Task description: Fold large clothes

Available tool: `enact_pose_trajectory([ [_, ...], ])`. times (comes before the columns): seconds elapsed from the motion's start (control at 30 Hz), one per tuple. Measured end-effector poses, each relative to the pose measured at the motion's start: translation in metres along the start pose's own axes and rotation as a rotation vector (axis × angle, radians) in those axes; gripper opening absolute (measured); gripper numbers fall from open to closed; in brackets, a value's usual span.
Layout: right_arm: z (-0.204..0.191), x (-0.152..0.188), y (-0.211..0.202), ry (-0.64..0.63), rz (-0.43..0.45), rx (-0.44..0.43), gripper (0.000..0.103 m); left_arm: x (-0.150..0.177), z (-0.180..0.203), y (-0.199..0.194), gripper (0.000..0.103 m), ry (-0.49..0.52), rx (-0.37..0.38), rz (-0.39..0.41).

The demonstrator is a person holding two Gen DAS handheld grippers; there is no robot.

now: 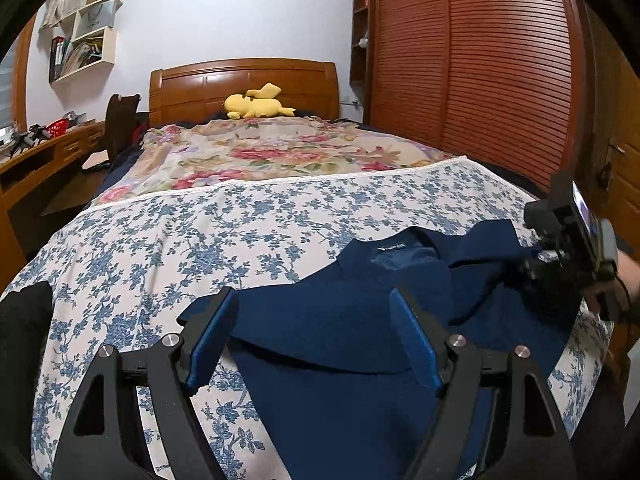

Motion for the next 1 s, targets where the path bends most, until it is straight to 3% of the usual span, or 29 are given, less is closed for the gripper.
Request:
enact_pose_trajectory([
  [0.2, 0.021, -0.058, -0.012, -0.002, 0.085, 0.075, 0.015, 0.004, -0.002, 0.002, 0.078, 0.001, 0.005, -0.012],
  [0.5, 0.007, -0.127, -0.004, -0.011, 0.163, 0.127, 0.015, 0.008, -0.009, 0.001, 0.079, -0.008, -0.003, -0.013],
  [0.57, 0.005, -0.134, -0.009, 0.027, 0.195, 0.113, 0.027, 0.008, -0.012, 0.002, 0.079, -0.012, -0.004, -0.015],
  [0.63, 0.002, -0.138, -0.016, 0.054, 0.24, 0.088, 0.039, 0.009, -0.014, 0.001, 0.079, -0.015, -0.007, -0.014],
  [0.67, -0.001, -0.138, -0.02, 0.059, 0.255, 0.078, 0.04, 0.008, -0.016, 0.002, 0.079, -0.017, -0.008, -0.014],
  [0.87, -0.027, -0.11, -0.023, 0.039, 0.238, -0.019, 0.041, 0.008, -0.027, 0.002, 0.079, -0.033, -0.014, -0.013],
  [1.0, -0.066, -0.087, -0.022, -0.01, 0.217, -0.111, 0.041, 0.008, -0.034, 0.002, 0.078, -0.04, -0.026, -0.014],
])
Point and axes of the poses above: each gripper's, at about its wrist camera, not at the fingertips, and y roughly the way its jaws point, z to its right, x to its underside, the point moved 10 cm from there along y, roughly the way its jaws point, and after that the axes turned 12 degrees about -x, right-handed, at the moved point
